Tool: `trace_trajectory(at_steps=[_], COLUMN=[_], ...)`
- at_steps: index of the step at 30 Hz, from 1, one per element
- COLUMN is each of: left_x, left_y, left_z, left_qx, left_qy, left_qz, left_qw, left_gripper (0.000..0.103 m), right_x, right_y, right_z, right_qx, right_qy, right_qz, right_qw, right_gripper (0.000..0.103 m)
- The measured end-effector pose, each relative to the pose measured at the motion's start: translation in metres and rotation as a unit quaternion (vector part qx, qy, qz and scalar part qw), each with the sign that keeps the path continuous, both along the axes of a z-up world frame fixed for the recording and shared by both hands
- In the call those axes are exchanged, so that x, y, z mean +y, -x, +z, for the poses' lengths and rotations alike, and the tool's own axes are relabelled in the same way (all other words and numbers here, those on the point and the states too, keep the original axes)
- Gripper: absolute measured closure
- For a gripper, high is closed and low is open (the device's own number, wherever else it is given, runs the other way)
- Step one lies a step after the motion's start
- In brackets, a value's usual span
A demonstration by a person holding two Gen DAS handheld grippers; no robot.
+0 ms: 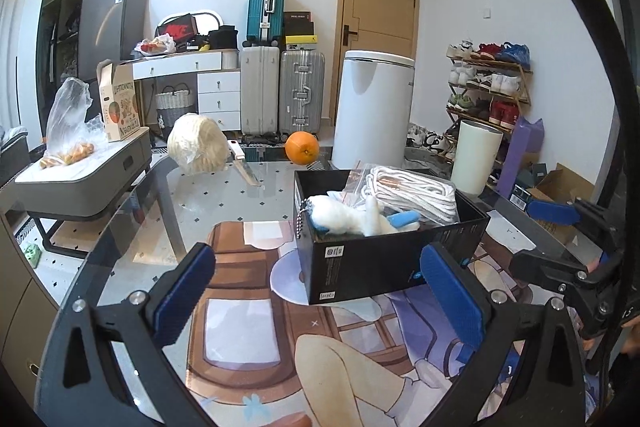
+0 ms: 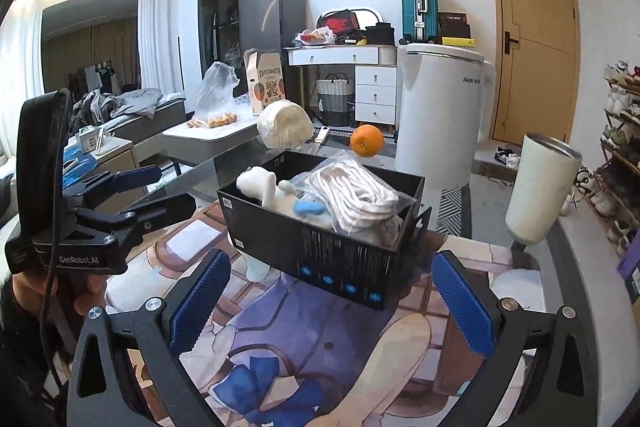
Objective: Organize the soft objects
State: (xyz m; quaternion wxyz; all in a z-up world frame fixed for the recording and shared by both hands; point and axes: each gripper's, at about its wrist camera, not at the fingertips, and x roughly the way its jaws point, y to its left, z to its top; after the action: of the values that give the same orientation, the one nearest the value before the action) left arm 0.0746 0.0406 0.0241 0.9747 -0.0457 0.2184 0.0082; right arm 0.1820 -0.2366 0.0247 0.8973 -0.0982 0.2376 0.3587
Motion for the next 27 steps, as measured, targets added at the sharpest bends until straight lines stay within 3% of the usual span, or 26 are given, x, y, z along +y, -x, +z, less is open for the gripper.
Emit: trace_trajectory(at_steps=[12, 27], left_x=[-0.0031, -0.0005], left_y=[-0.0037, 0.0006], left_z=[-0.0026, -0.0019], left_qx=[0.003, -0.002], left_qy=[-0.014, -0.006], left_qz=[0.000, -0.002], left_qw=[0.9999, 1.0000], left_gripper=[0.000, 0.000], right_x=[-0.0080, -0.0083], right_y=[0.0054, 0.0088], right_z=[-0.0039, -0.0030], right_qx=[-0.024, -0.035], right_qy=[-0.027, -0.027], right_qz=[-0.025, -0.029], right_qw=[0.999, 0.999], right_gripper=[0.001, 0.000])
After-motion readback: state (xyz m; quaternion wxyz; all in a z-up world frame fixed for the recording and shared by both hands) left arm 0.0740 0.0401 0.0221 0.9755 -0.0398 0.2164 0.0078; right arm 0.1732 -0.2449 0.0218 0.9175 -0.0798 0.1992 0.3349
